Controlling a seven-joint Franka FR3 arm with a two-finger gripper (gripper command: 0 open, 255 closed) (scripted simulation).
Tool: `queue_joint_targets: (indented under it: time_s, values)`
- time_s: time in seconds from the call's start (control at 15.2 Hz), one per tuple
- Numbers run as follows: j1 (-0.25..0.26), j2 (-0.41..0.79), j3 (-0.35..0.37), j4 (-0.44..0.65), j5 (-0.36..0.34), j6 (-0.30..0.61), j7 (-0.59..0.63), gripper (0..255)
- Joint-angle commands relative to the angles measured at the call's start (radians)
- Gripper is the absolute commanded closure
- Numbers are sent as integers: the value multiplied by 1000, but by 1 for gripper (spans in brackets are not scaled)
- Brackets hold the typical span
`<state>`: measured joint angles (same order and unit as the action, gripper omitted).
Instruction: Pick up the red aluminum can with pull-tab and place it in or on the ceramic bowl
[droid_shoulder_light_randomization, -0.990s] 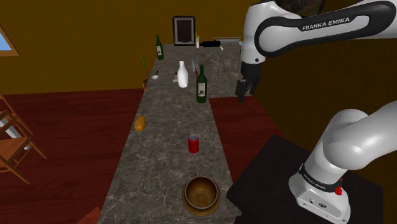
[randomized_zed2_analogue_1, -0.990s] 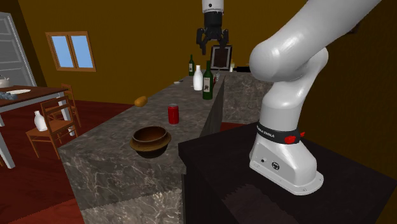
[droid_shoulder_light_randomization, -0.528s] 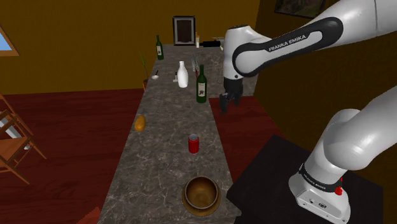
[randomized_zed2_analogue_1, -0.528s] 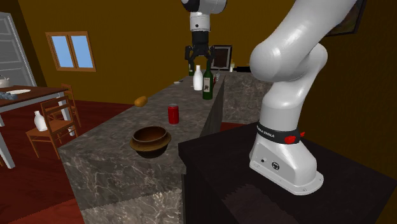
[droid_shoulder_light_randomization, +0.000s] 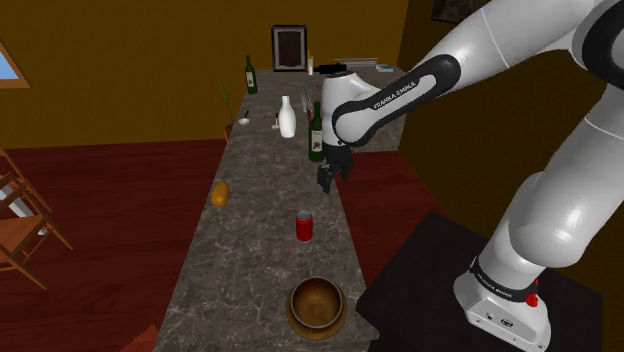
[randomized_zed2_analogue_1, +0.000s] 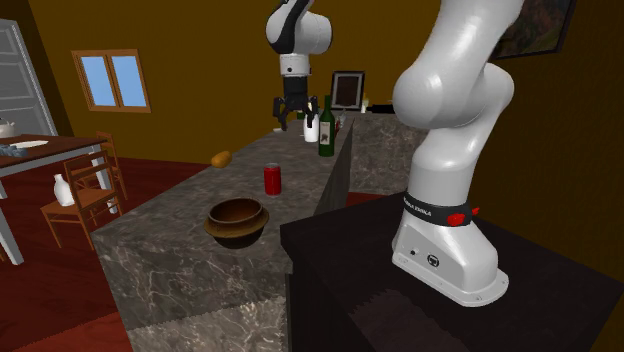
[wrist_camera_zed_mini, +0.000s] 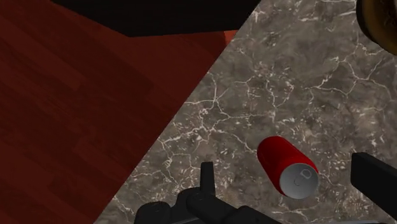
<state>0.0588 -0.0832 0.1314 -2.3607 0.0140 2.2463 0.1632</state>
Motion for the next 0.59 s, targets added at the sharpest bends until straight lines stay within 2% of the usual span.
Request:
queue_joint_targets:
  time_s: [0.0,0.53]
  values:
    - [8,87,12,31,-10,57,24,0]
    - [47,402,20,233,-71,171,93,0]
